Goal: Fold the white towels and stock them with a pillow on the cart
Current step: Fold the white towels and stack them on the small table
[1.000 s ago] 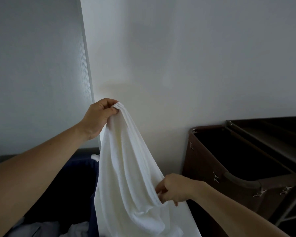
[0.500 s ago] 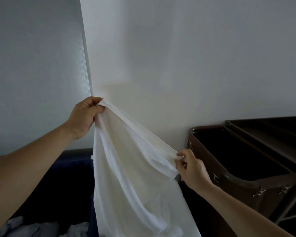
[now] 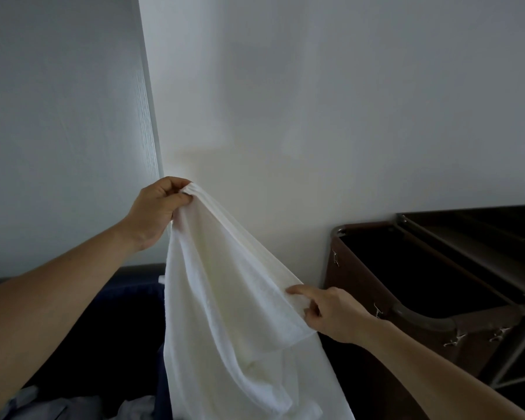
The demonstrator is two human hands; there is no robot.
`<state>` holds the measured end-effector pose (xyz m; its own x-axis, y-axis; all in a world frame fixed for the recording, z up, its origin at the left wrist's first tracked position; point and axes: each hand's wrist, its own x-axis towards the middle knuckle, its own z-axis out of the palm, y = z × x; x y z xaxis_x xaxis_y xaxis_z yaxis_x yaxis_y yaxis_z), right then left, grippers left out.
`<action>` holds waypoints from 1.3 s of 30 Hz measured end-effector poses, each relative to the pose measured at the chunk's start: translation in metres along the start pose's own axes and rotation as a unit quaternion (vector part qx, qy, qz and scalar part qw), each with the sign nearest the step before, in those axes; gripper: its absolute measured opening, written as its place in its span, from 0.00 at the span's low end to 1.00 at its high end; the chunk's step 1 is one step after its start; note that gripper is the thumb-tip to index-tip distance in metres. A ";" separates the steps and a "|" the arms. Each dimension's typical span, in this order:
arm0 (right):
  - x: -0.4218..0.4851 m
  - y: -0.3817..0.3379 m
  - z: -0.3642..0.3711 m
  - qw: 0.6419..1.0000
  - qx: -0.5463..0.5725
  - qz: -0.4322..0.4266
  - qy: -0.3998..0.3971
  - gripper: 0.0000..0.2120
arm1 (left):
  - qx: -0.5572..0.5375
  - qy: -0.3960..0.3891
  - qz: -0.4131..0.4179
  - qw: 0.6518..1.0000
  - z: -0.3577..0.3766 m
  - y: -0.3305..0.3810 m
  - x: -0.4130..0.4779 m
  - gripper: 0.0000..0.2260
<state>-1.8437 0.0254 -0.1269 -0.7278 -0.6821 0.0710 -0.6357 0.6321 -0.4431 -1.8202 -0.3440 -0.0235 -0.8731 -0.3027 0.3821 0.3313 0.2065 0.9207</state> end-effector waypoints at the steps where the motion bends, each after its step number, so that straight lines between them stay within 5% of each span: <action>1: 0.000 -0.001 0.000 1.000 0.014 0.007 -0.015 0.23 | -0.003 0.000 0.000 1.000 0.001 0.000 0.000 0.12; 9: 0.005 -0.004 -0.003 0.993 0.082 0.009 -0.084 0.31 | 0.015 -0.012 0.003 1.000 0.001 0.002 -0.002 0.11; 13: 0.010 -0.006 -0.003 0.991 0.060 0.017 -0.121 0.23 | 0.015 -0.013 0.006 1.000 0.005 0.001 -0.003 0.12; 20: 0.003 -0.004 0.001 0.999 0.006 -0.019 -0.037 0.33 | 0.019 0.009 0.000 1.000 -0.002 0.004 -0.004 0.13; 28: 0.008 -0.006 0.003 0.994 -0.039 -0.006 -0.103 0.33 | 0.032 -0.009 0.004 0.999 0.006 0.006 -0.008 0.15; 34: 0.011 -0.008 0.004 0.986 -0.063 0.011 -0.151 0.13 | 0.026 0.005 0.007 1.000 0.005 0.004 -0.004 0.14; 39: 0.001 0.000 -0.002 0.990 -0.087 0.015 -0.113 0.15 | 0.037 0.017 0.001 0.999 -0.005 0.004 -0.004 0.14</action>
<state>-1.8451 0.0257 -0.1247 -0.6825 -0.7152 -0.1505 -0.6641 0.6929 -0.2809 -1.8135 -0.3470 -0.0212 -0.8598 -0.3327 0.3873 0.3048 0.2741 0.9121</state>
